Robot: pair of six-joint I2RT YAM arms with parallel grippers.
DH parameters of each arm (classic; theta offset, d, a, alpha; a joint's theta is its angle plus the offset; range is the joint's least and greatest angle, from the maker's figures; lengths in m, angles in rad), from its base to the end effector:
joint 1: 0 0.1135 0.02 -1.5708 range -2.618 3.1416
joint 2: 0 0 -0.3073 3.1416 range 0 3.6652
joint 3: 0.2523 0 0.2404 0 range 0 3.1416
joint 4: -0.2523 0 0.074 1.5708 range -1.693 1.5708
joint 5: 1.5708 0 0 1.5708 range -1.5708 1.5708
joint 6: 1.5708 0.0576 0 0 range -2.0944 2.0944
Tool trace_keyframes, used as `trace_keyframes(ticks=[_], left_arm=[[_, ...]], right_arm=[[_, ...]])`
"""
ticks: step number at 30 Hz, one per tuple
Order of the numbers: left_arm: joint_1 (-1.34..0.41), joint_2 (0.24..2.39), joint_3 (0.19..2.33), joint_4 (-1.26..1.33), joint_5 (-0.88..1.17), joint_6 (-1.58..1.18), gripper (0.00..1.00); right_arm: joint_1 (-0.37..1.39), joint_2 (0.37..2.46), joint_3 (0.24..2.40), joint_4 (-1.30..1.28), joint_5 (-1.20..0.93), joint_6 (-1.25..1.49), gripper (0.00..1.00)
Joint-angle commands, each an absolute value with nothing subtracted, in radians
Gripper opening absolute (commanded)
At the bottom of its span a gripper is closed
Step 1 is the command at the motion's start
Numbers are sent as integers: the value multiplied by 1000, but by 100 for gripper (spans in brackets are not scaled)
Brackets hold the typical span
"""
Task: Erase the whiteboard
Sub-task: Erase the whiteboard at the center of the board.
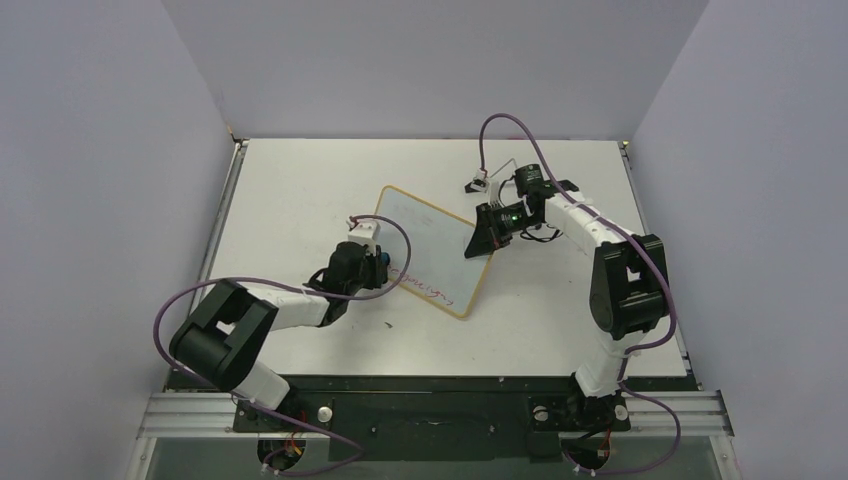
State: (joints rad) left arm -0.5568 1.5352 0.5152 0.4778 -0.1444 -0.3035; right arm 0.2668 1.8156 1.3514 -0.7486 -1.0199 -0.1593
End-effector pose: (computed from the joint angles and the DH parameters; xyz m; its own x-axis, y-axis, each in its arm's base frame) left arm 0.2542 -0.1485 0.1861 -0.5431 -0.0103 -0.8396 0.2683 0.9454 -0.1851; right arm 0.3401 0.1438 0.2635 -0.8245 -0.3114 -0.4726 -0.5639 0.3817 0.7323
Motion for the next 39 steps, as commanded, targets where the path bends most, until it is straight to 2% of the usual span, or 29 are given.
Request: trace_keyframes(ticks=[1, 9, 14, 26, 33, 39], left_arm=[[-549, 1531, 504, 534, -54, -362, 0], [-386, 1449, 550, 310, -218, -441, 0], [-371, 1503, 584, 302, -114, -433, 0], [-491, 1534, 554, 344, 36, -437, 0], [-382, 1546, 611, 175, -126, -534, 0], [-345, 1598, 676, 98, -141, -527, 0]], right_arm=[[296, 1826, 1333, -776, -956, -153, 0], [296, 1817, 1333, -776, -954, -153, 0], [296, 1809, 1333, -775, -955, -153, 0], [297, 1805, 1335, -777, -965, -153, 0], [298, 1800, 1333, -777, -967, -154, 0], [297, 1796, 1334, -776, -968, -153, 0]])
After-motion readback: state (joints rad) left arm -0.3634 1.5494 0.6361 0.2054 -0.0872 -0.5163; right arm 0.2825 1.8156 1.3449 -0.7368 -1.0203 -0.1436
